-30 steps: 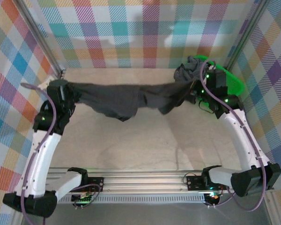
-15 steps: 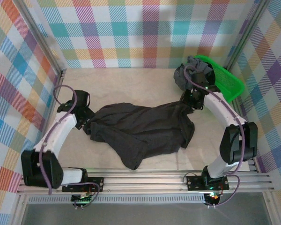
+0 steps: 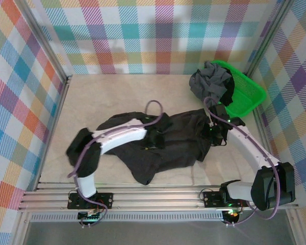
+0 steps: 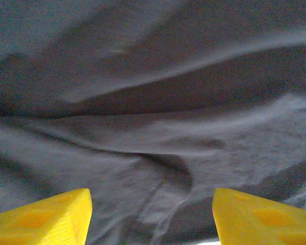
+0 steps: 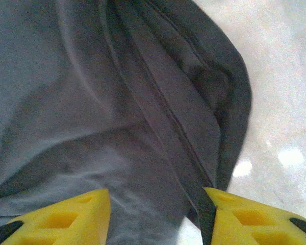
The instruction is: Fold and stack the t-shirts
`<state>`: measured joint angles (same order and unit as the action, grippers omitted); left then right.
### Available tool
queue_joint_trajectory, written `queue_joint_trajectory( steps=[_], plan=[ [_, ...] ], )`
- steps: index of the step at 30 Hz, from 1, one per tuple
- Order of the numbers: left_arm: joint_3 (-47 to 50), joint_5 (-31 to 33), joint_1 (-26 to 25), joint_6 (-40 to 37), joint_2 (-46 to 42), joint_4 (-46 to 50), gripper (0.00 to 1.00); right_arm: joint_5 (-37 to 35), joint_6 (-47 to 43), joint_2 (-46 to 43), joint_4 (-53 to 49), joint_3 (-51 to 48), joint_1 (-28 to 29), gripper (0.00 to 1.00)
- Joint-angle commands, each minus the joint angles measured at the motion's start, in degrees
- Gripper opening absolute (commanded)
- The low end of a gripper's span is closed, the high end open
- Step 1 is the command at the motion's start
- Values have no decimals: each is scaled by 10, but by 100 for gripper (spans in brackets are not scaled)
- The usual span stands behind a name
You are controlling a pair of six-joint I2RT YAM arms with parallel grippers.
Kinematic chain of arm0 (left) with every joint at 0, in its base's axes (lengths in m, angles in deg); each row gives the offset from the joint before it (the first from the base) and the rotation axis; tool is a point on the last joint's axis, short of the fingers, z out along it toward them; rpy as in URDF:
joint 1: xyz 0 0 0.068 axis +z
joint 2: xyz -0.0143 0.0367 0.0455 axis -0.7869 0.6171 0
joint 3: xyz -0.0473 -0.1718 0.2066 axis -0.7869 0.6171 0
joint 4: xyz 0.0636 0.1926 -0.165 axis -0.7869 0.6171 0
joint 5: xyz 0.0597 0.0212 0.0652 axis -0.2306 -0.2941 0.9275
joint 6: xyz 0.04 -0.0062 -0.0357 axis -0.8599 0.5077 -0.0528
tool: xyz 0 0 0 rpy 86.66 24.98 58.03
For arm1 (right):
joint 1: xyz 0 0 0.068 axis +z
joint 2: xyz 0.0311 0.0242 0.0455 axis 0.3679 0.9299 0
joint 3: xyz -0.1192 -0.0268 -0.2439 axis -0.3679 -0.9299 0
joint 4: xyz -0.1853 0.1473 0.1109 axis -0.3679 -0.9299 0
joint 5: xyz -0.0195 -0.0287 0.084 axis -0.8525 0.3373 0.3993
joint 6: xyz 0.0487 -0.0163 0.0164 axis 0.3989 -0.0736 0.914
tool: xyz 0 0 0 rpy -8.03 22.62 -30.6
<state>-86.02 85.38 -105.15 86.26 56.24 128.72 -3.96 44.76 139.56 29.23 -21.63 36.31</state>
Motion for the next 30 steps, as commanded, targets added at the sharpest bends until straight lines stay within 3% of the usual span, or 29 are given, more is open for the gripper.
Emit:
queue_joint_trajectory(
  steps=[1,5,13,18,25,30],
  plan=[
    [-36,8,-27,-42,62,36,65,16,18,-17,-20,-8,-5,51],
    [-59,28,-35,-30,106,53,58,14,18,-23,-27,-18,-12,51],
    [-28,42,-35,-13,85,52,47,14,15,-34,-29,-29,-21,51],
    [-20,32,-35,-12,90,46,30,14,17,-27,-24,-24,-24,51],
    [-11,85,-33,2,32,68,3,16,9,-19,-27,-19,-25,51],
    [18,92,-20,8,-23,56,9,29,-10,-6,-15,-25,-20,50]
  ],
)
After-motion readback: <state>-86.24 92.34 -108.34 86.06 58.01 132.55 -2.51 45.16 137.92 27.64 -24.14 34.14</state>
